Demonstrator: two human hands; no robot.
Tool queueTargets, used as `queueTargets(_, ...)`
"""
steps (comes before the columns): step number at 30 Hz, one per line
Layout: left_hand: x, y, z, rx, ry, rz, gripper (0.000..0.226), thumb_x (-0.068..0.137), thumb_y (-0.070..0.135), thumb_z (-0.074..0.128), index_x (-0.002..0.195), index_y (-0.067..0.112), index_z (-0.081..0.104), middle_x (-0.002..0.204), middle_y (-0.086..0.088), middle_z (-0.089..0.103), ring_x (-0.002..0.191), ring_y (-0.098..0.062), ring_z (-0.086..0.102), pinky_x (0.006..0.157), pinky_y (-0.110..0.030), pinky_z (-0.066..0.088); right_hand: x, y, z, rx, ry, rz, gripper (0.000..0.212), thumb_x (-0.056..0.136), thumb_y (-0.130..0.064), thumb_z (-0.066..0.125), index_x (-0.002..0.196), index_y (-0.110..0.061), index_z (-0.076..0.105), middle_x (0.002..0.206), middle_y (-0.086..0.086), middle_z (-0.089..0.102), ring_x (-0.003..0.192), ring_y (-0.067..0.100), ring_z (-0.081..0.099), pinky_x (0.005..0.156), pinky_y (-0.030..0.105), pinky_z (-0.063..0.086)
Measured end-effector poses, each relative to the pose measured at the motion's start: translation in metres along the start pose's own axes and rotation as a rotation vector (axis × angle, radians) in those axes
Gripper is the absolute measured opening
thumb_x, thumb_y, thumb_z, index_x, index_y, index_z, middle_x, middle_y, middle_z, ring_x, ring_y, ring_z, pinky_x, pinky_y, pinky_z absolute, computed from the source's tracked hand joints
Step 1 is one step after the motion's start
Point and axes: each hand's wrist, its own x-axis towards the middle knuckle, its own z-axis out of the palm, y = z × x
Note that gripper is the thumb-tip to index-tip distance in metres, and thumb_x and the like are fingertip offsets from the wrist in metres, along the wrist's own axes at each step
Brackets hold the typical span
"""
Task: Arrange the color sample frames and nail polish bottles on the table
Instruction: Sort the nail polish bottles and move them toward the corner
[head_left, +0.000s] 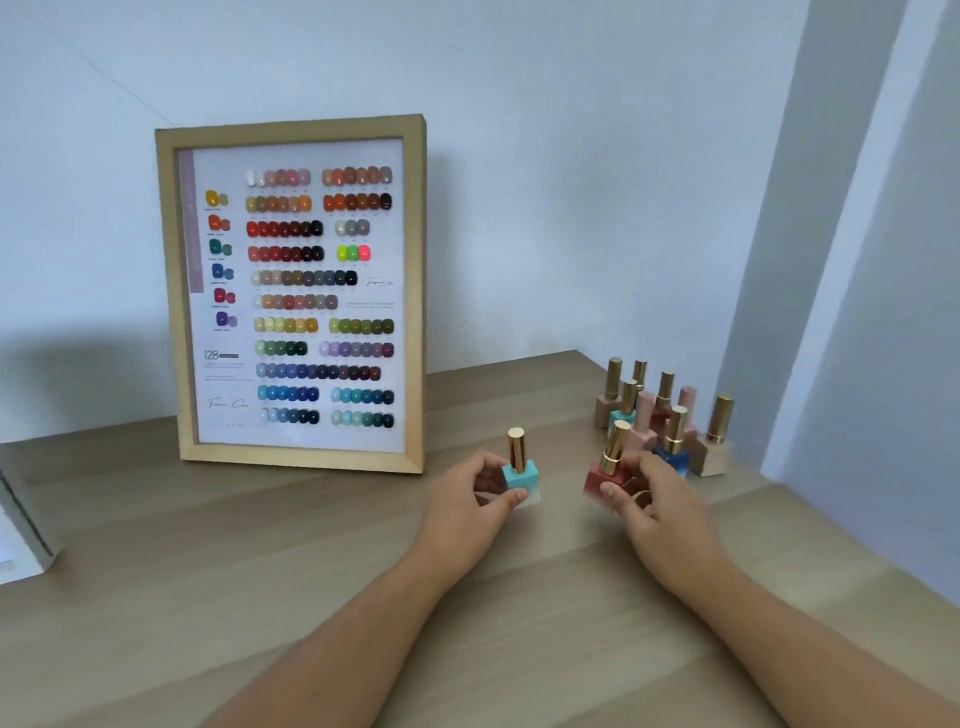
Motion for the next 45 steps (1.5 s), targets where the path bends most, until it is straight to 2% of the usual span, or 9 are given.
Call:
queueTargets(5,0.021,0.015,0.047,0.045,-0.073,0.011,0.025,0.078,0.022,0.073,0.097,0.03,0.06,0.092,0.011,0.066,0.084,0.0,0.061,0.067,-0.01,0.045,0.0,0.035,-0.039,0.022,0.085,0.045,0.012,0.087,-0.023,0.06,0.098,-0.025,0.054,0.086,-0.006,0.058,0.076,0.007,0.052,0.063,0.016,0.036)
queueTargets(10,0.042,0.024,0.071,0.061,-0.06,0.003,0.024,0.078,0.021,0.072,0.092,0.034,0.056,0.085,0.018,0.061,0.08,0.001,0.059,0.063,-0.01,0.043,0.011,0.056,-0.056,0.038,0.139,0.112,0.012,0.089,-0.022,0.058,0.1,-0.025,0.054,0.091,-0.003,0.061,0.079,0.003,0.053,0.065,0.015,0.039)
queueTargets(13,0.052,0.025,0.08,0.075,-0.066,0.008,0.023,0.079,0.021,0.071,0.092,0.033,0.057,0.086,0.018,0.061,0.081,0.001,0.059,0.063,-0.01,0.043,0.019,0.062,-0.057,0.006,0.128,0.144,0.016,0.089,-0.023,0.057,0.104,-0.021,0.055,0.094,-0.002,0.061,0.079,0.005,0.052,0.067,0.02,0.039)
queueTargets(17,0.06,0.023,0.087,0.102,-0.084,0.014,0.023,0.079,0.021,0.071,0.097,0.028,0.059,0.088,0.015,0.062,0.082,0.001,0.059,0.064,-0.011,0.044,0.023,0.069,-0.056,-0.023,0.125,0.166,0.019,0.088,-0.024,0.058,0.107,-0.022,0.056,0.095,-0.005,0.059,0.077,0.002,0.052,0.063,0.014,0.037)
queueTargets(23,0.063,0.021,0.088,0.143,-0.106,0.003,0.027,0.079,0.023,0.071,0.104,0.024,0.061,0.093,0.011,0.063,0.083,0.0,0.058,0.066,-0.012,0.044,0.023,0.069,-0.054,-0.071,0.048,0.175,0.02,0.087,-0.027,0.058,0.106,-0.027,0.052,0.099,-0.005,0.057,0.078,0.002,0.051,0.073,0.022,0.038)
queueTargets(29,0.057,0.022,0.083,0.089,-0.102,-0.009,0.032,0.074,0.024,0.075,0.102,0.026,0.059,0.093,0.011,0.064,0.085,-0.003,0.06,0.068,-0.014,0.047,0.02,0.062,-0.055,-0.032,0.073,0.189,0.022,0.084,-0.03,0.064,0.1,-0.032,0.049,0.096,-0.009,0.056,0.078,0.001,0.054,0.064,0.013,0.04)
queueTargets(35,0.044,0.019,0.07,0.071,-0.045,-0.004,0.037,0.075,0.026,0.074,0.105,0.027,0.053,0.091,0.009,0.06,0.083,-0.005,0.059,0.067,-0.015,0.047,0.008,0.055,-0.06,0.075,0.239,0.197,0.02,0.081,-0.03,0.067,0.091,-0.029,0.05,0.085,-0.01,0.057,0.077,0.005,0.056,0.06,0.013,0.04)
queueTargets(40,0.025,0.008,0.046,0.046,0.023,0.002,0.033,0.075,0.028,0.074,0.1,0.032,0.052,0.091,0.01,0.059,0.084,-0.005,0.058,0.065,-0.014,0.045,-0.008,0.041,-0.056,0.054,0.219,0.091,0.015,0.081,-0.029,0.066,0.08,-0.03,0.051,0.079,-0.007,0.058,0.074,0.006,0.055,0.058,0.013,0.042)
queueTargets(45,0.007,-0.011,-0.004,0.047,0.169,0.025,0.032,0.074,0.02,0.076,0.098,0.027,0.056,0.09,0.007,0.061,0.084,-0.009,0.059,0.068,-0.017,0.046,-0.007,0.003,-0.036,0.056,0.113,-0.097,0.013,0.081,-0.023,0.067,0.082,-0.026,0.054,0.078,-0.01,0.056,0.073,0.002,0.052,0.065,0.007,0.042)
